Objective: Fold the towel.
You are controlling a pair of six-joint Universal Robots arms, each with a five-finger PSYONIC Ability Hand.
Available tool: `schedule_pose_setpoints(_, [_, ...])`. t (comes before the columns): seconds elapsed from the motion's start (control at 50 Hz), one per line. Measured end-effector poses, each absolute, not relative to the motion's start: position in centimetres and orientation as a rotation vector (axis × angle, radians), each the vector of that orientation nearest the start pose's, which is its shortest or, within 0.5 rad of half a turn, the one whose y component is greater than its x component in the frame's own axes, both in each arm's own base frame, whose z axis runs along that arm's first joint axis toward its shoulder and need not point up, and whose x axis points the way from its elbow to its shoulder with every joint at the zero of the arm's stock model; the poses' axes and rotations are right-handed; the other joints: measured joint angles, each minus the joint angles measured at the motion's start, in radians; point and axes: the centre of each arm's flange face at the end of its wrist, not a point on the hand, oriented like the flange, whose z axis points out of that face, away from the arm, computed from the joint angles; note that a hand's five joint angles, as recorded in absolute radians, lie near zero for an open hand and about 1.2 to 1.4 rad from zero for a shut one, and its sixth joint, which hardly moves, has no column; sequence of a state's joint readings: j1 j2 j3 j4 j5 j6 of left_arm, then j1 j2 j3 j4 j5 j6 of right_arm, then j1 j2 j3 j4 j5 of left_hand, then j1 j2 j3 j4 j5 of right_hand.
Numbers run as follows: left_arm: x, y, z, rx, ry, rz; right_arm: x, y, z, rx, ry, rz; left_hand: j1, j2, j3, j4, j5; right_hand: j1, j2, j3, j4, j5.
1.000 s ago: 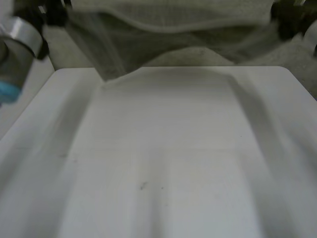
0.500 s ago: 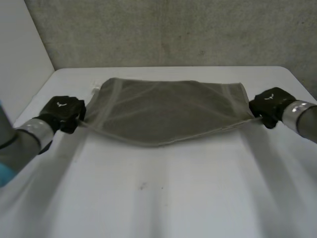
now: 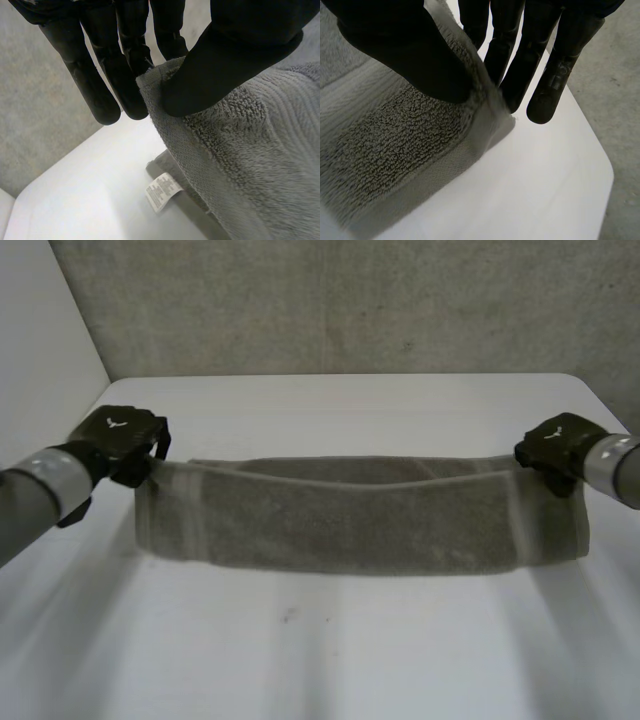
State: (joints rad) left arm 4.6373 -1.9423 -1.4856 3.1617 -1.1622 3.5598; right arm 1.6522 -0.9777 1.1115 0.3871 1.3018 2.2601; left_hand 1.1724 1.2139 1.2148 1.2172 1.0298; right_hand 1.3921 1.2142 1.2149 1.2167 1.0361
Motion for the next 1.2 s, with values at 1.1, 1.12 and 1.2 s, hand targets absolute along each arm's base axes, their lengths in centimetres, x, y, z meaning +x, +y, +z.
schedule_pose_setpoints(1.1, [-21.9, -35.0, 17.6, 0.816, 2.413, -1.981, 18.9, -37.8, 19.1, -1.16, 2.465, -1.746, -1.003, -1.048, -1.048, -1.049, -0.995, -1.211, -1.049, -1.049, -1.046, -1.01])
schedule_pose_setpoints(1.12, [-21.8, -34.7, 17.7, 0.814, 2.407, -1.986, 18.6, -37.7, 18.8, -1.154, 2.474, -1.733, -1.003, -1.048, -1.048, -1.049, -0.995, -1.211, -1.049, -1.049, -1.046, -1.01])
schedule_pose_setpoints(1.2, [-21.5, -33.3, 17.8, 0.807, 2.367, -2.029, 16.7, -36.9, 17.1, -1.113, 2.52, -1.68, -1.003, -1.048, -1.048, -1.049, -0.995, -1.172, -1.023, -1.023, -1.03, -1.009])
